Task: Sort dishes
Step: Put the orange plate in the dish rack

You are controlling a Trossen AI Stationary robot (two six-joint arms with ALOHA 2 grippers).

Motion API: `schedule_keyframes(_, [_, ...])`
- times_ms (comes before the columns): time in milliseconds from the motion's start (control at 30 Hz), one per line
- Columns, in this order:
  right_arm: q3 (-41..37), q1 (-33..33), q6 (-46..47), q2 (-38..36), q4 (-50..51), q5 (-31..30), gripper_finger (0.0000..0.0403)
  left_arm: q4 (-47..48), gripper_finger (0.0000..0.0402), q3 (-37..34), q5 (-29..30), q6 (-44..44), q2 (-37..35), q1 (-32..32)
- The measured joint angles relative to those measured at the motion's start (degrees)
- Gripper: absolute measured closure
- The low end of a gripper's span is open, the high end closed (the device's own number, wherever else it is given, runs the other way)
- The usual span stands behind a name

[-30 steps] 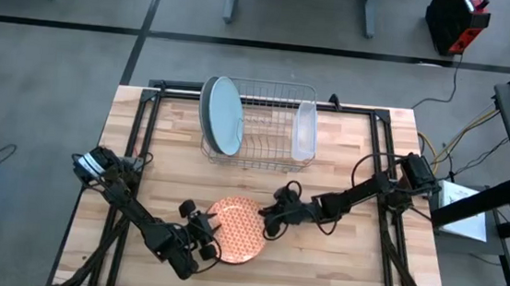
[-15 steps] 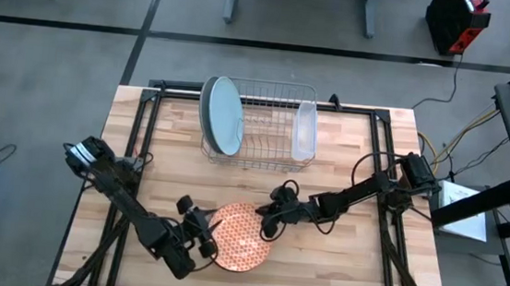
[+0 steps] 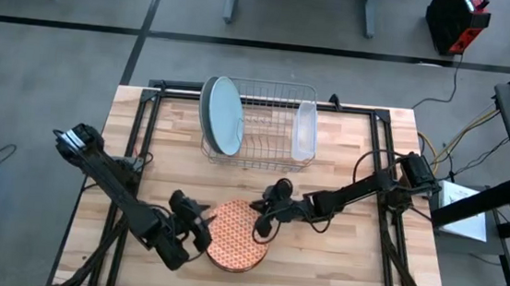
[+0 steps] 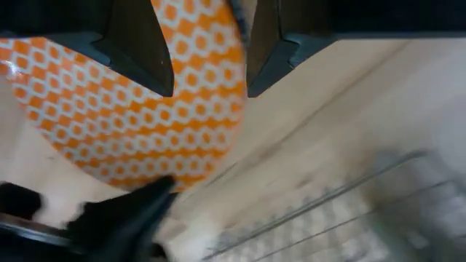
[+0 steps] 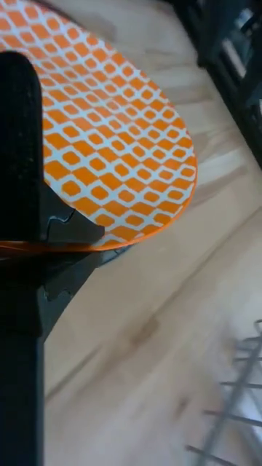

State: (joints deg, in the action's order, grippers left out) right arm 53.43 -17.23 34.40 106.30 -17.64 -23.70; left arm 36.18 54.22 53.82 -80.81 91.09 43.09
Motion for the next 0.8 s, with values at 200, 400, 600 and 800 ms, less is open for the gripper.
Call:
schedule_keyframes(200, [3.56,0.0,-7.28,0.0,2.55,-2.36,0.0403,8.31,0.0196,-2.13,-0.47,-9.78,-4.83,0.02])
schedule_keyframes(400, [6.41,0.32,-14.51,0.0,4.24,-3.56,0.0403,-1.53,0.0168,-9.82,-0.79,-6.3,-9.64,0.02])
schedule_keyframes(600, [8.68,0.74,-21.39,0.0,6.59,-4.79,0.0402,-30.07,0.0166,-21.11,-4.7,12.11,-14.69,-0.41])
schedule_keyframes(800, [9.81,0.74,-26.79,0.0,7.3,-4.99,0.0402,-36.62,0.0166,-28.91,-3.72,11.57,-17.82,-1.53])
